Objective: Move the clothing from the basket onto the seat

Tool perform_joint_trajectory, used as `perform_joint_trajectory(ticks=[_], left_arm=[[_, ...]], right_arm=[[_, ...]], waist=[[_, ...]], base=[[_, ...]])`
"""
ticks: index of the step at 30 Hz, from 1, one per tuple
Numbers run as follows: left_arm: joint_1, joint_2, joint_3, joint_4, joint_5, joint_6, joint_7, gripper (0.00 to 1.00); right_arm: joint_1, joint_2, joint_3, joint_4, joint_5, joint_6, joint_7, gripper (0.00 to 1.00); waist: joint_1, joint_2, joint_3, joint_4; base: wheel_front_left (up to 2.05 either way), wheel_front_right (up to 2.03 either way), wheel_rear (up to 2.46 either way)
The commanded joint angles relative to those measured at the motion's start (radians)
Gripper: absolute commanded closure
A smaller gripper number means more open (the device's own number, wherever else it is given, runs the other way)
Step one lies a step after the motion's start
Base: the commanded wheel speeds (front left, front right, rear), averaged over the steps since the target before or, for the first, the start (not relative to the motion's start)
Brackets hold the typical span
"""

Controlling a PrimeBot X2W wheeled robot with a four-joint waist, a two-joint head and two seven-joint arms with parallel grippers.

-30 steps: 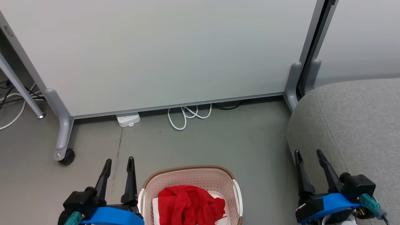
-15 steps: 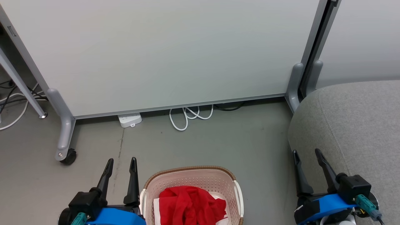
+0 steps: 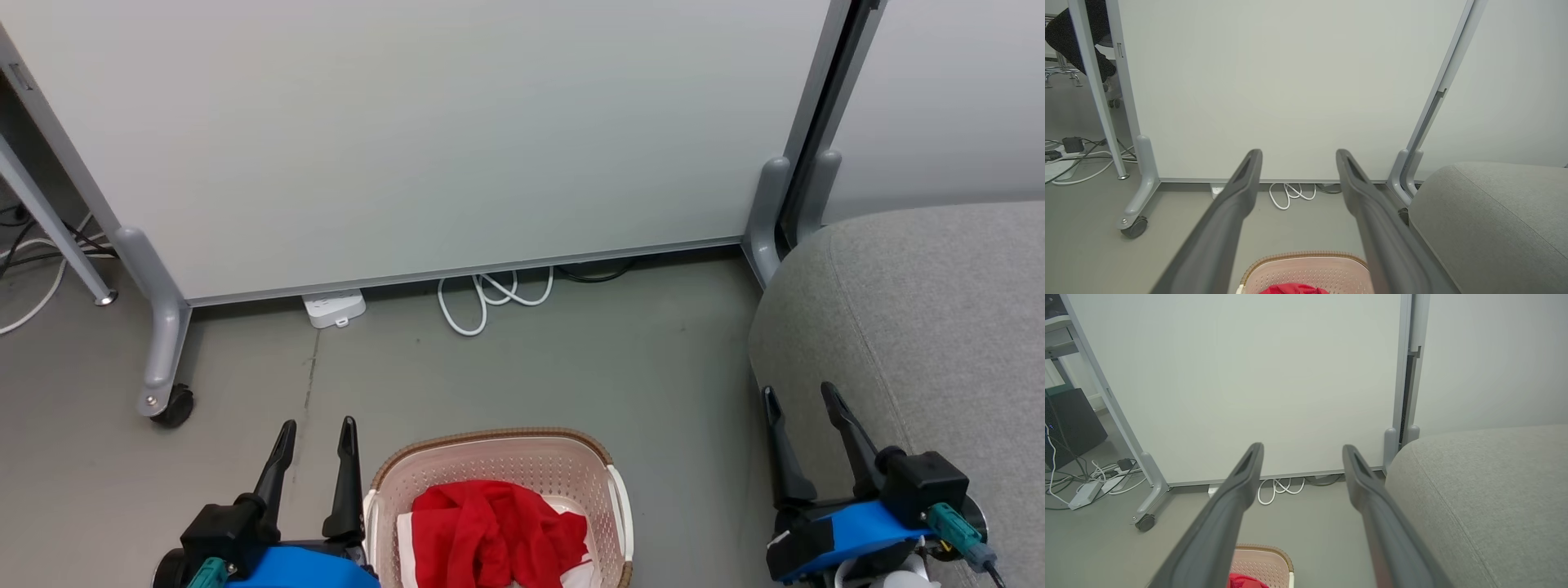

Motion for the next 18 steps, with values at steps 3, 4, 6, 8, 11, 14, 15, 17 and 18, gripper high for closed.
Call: perform_joint_trajectory(ticks=[3, 4, 6, 8, 11, 14, 15, 17, 18], left_arm=[[-0.002, 0.004, 0.005, 0.02, -0.002, 0.005, -0.003, 0.0], [-0.008, 0.004, 0.002, 0.027, 0.0, 0.006, -0.003, 0.0], [-0.023, 0.004, 0.001, 0.046, 0.006, 0.007, -0.003, 0.0], [-0.041, 0.004, -0.001, 0.074, 0.009, 0.003, -0.003, 0.0], [-0.079, 0.004, -0.006, 0.131, 0.009, -0.005, -0.003, 0.0], [-0.134, 0.007, -0.008, 0.204, 0.018, -0.011, -0.003, 0.0], [-0.155, 0.011, -0.006, 0.232, 0.021, -0.013, -0.003, 0.0], [-0.198, 0.017, -0.007, 0.292, 0.028, -0.013, -0.003, 0.0], [-0.222, 0.022, -0.011, 0.325, 0.03, -0.017, 0.0, 0.0]], right_arm=[[-0.031, -0.005, 0.014, -0.012, 0.0, 0.0, 0.002, 0.0], [-0.038, -0.005, 0.018, -0.015, 0.001, 0.0, 0.003, 0.0], [-0.061, -0.005, 0.034, -0.03, 0.002, 0.0, 0.003, 0.0], [-0.087, -0.005, 0.046, -0.041, 0.001, 0.0, 0.001, 0.0], [-0.124, -0.005, 0.057, -0.061, 0.002, 0.0, 0.0, 0.0], [-0.173, -0.004, 0.076, -0.078, -0.002, 0.0, -0.003, 0.0], [-0.188, -0.004, 0.085, -0.082, 0.001, 0.0, -0.006, 0.0], [-0.22, -0.004, 0.102, -0.09, 0.01, 0.0, -0.012, 0.0], [-0.235, -0.004, 0.108, -0.091, 0.013, 0.0, -0.014, 0.0]], waist=[[0.0, -0.0001, 0.032, -0.027], [0.0, -0.0001, 0.046, -0.036], [0.0, -0.0001, 0.083, -0.059], [0.0, -0.0001, 0.122, -0.081], [0.0, -0.0001, 0.199, -0.111], [0.0, -0.0001, 0.281, -0.143], [0.0, -0.0001, 0.308, -0.155], [0.0, -0.0001, 0.362, -0.18], [0.0, -0.0001, 0.385, -0.191]], base=[[0.0, 0.0, 0.0], [0.0, 0.0, 0.0], [0.0, 0.0, 0.0], [0.0, 0.0, 0.0], [0.0, 0.0, 0.0], [0.0, 0.0, 0.0], [0.0, 0.0, 0.0], [0.0, 0.0, 0.0], [0.0, 0.0, 0.0]])
